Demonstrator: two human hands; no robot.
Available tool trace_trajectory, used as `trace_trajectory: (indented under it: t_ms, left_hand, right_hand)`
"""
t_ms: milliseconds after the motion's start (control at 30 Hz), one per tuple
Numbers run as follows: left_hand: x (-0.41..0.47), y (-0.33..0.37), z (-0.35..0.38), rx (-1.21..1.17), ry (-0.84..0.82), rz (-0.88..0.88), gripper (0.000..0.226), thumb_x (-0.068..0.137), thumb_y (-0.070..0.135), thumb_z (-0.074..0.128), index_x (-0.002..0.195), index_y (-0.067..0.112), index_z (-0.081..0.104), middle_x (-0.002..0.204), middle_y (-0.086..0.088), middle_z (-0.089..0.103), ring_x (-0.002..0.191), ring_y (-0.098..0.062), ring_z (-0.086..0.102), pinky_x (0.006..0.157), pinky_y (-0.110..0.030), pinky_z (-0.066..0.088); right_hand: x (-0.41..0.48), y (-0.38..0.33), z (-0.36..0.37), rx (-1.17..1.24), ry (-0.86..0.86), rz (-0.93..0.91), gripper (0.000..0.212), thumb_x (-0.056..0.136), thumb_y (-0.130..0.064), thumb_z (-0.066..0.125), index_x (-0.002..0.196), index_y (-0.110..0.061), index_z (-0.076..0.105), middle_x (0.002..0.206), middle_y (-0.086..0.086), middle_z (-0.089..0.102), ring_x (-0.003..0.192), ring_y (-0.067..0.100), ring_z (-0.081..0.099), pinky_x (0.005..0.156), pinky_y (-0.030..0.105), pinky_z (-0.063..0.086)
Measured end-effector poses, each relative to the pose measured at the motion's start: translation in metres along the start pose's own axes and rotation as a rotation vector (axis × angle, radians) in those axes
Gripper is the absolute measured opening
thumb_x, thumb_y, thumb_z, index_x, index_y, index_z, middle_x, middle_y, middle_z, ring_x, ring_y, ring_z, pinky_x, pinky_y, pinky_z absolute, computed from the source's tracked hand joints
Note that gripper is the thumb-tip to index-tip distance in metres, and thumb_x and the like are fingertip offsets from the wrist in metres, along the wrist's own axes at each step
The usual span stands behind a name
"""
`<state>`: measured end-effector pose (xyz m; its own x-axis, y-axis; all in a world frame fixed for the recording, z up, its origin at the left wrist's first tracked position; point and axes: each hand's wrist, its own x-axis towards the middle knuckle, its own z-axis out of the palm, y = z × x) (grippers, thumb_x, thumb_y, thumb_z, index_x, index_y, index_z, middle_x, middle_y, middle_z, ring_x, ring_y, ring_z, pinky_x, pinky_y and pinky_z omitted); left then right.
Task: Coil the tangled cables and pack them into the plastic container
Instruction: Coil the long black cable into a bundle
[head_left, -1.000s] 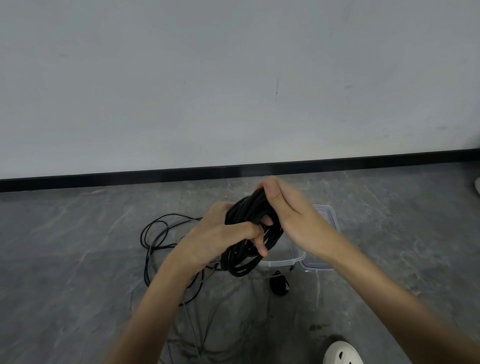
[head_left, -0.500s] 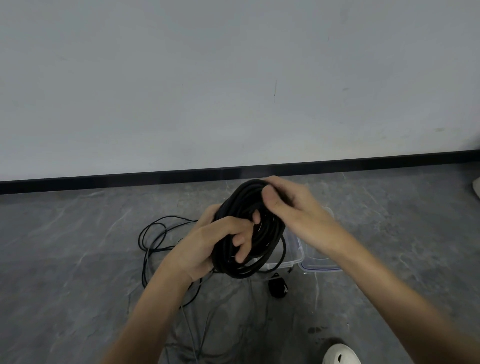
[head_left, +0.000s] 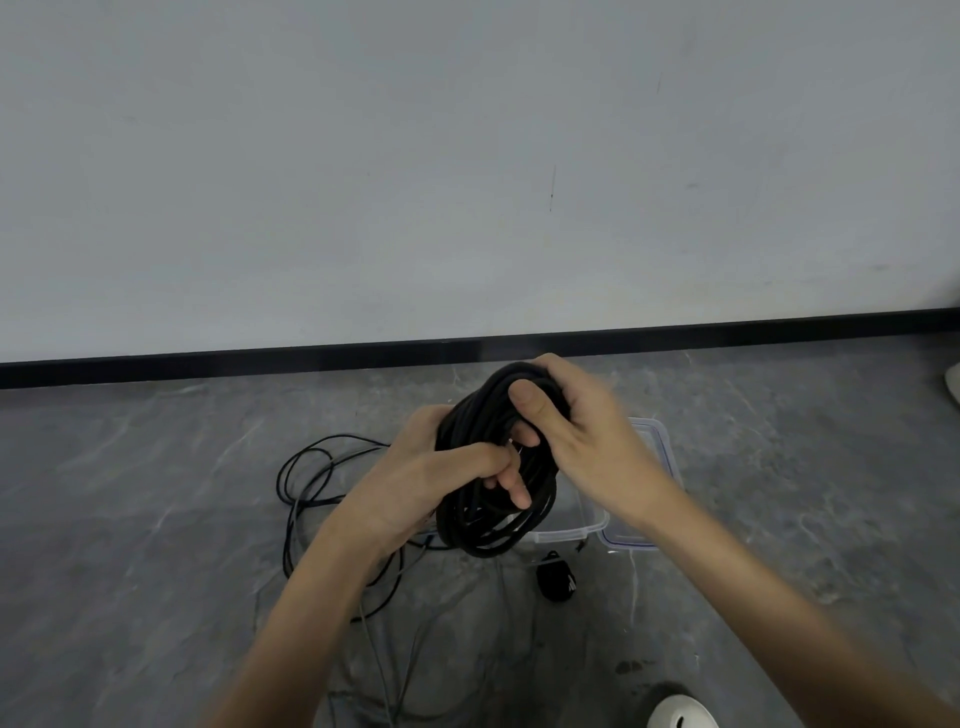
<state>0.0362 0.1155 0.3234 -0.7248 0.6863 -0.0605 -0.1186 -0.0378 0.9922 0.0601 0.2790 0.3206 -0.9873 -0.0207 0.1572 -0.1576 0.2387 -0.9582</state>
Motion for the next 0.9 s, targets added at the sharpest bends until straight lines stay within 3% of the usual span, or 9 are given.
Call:
trace_trajectory:
  t_ms: [133,333,500,600,700,767,833,900]
  left_hand:
    - [0.000,0.001,-0.001,0.037,-0.009,0.013,0.011,0.072,0.024,0.060,0.068,0.024,0.070,0.066,-0.008,0.065,0.074,-0.027,0.062,0.084,-0.057,0.043]
    - [0.001,-0.002,-0.001,-0.007,0.002,0.022,0.012,0.072,0.024,0.061,0.076,0.022,0.072,0.061,-0.003,0.061,0.070,-0.026,0.062,0.081,-0.054,0.043]
    - [0.002,-0.004,-0.001,-0.022,0.018,-0.008,0.017,0.070,0.026,0.062,0.079,0.014,0.071,0.062,-0.006,0.060,0.076,-0.028,0.066,0.088,-0.060,0.046]
    - [0.003,-0.002,-0.003,0.052,0.078,-0.025,0.018,0.067,0.032,0.064,0.070,0.015,0.071,0.066,-0.017,0.061,0.074,-0.021,0.066,0.083,-0.045,0.050]
    - [0.005,-0.007,-0.008,0.107,0.191,-0.009,0.042,0.061,0.035,0.065,0.074,-0.005,0.064,0.062,-0.006,0.060,0.064,-0.015,0.059,0.075,-0.032,0.048]
    - [0.006,-0.009,-0.005,0.043,0.191,-0.015,0.048,0.064,0.033,0.065,0.082,-0.011,0.060,0.062,-0.004,0.059,0.063,-0.016,0.056,0.072,-0.032,0.045]
    - [0.008,-0.010,-0.001,0.026,0.193,-0.026,0.043,0.069,0.031,0.065,0.084,-0.009,0.061,0.063,-0.003,0.060,0.066,-0.017,0.058,0.074,-0.037,0.048]
    - [0.009,-0.013,0.002,0.020,0.186,-0.054,0.030,0.077,0.028,0.066,0.076,-0.001,0.063,0.062,-0.002,0.060,0.065,-0.016,0.058,0.089,-0.048,0.051]
  right_hand:
    - [0.000,0.001,0.001,-0.010,0.030,-0.012,0.040,0.086,-0.045,0.050,0.096,-0.006,0.059,0.053,-0.010,0.051,0.059,0.007,0.054,0.063,0.031,0.047]
    - [0.000,0.003,0.003,0.003,0.077,-0.027,0.038,0.085,-0.044,0.053,0.091,-0.008,0.060,0.051,-0.009,0.051,0.057,0.007,0.054,0.062,0.026,0.045]
    - [-0.001,0.007,0.005,-0.060,0.134,-0.026,0.032,0.086,-0.047,0.052,0.088,-0.017,0.061,0.052,-0.013,0.053,0.057,0.001,0.055,0.061,0.017,0.043]
    - [0.000,0.007,0.005,-0.080,0.189,-0.024,0.030,0.083,-0.050,0.053,0.087,-0.022,0.062,0.060,-0.018,0.060,0.062,0.001,0.059,0.063,0.018,0.043]
    - [0.000,0.007,0.004,-0.107,0.260,-0.041,0.035,0.080,-0.053,0.056,0.088,-0.020,0.065,0.075,-0.014,0.067,0.073,0.003,0.063,0.064,0.019,0.047]
    - [0.000,0.009,0.005,-0.110,0.272,-0.020,0.045,0.080,-0.054,0.055,0.090,-0.012,0.066,0.077,-0.003,0.068,0.073,0.013,0.063,0.067,0.030,0.050]
    - [0.001,0.011,0.004,-0.115,0.290,-0.011,0.047,0.080,-0.054,0.054,0.089,-0.010,0.066,0.075,0.003,0.067,0.072,0.018,0.061,0.066,0.032,0.049]
    - [0.001,0.013,0.003,-0.138,0.290,-0.002,0.045,0.081,-0.054,0.053,0.088,-0.011,0.066,0.075,-0.001,0.067,0.071,0.013,0.061,0.066,0.028,0.049]
